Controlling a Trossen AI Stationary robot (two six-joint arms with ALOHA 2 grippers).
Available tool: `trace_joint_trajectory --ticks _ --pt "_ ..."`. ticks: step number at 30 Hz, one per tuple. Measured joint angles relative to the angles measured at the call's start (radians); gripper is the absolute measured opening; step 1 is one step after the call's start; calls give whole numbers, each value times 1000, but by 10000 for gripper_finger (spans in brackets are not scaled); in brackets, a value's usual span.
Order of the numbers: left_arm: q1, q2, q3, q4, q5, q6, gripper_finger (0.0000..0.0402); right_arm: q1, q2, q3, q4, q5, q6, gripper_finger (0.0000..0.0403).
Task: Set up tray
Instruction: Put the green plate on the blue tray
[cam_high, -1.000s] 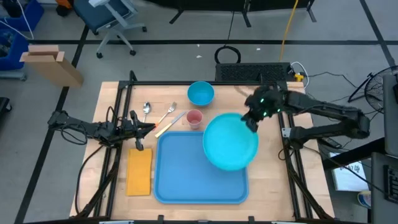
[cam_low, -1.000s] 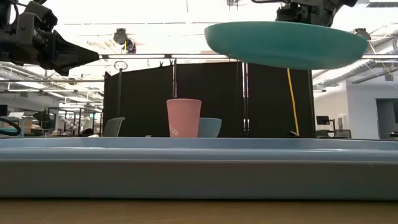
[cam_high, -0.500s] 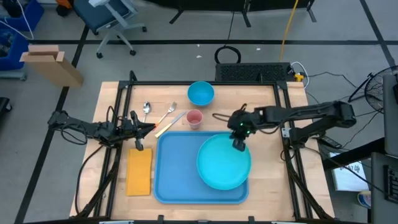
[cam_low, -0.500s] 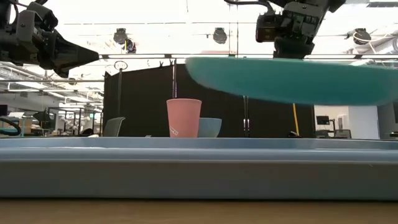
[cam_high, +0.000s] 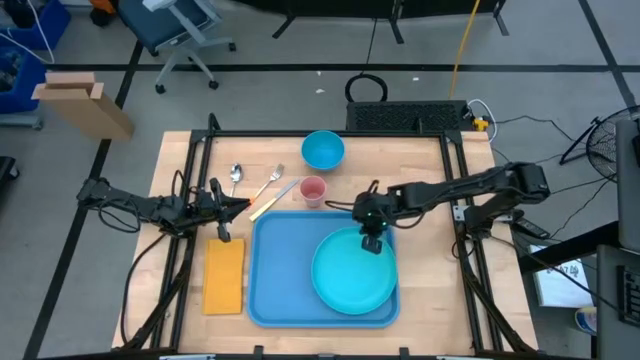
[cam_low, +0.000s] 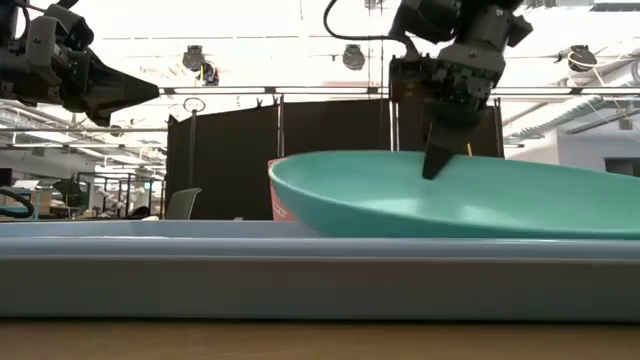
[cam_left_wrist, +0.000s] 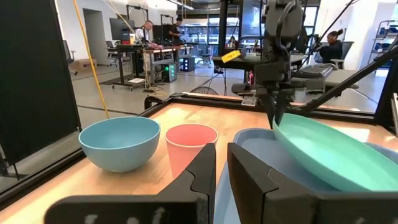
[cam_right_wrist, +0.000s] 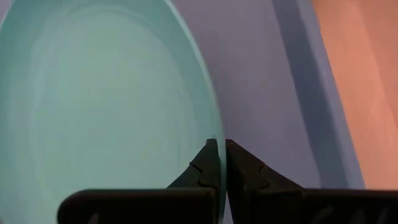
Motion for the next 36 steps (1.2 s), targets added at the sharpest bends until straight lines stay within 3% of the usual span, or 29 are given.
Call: trace_joint_trajectory --ticks 25,29,36 --pt "0 0 0 -1 -1 2 47 0 21 -71 108 1 -11 2" --pt "0 0 0 -1 -1 2 47 0 21 -76 106 27 -15 20" --pt "0 0 0 -1 -1 2 47 -1 21 -76 107 62 -8 89"
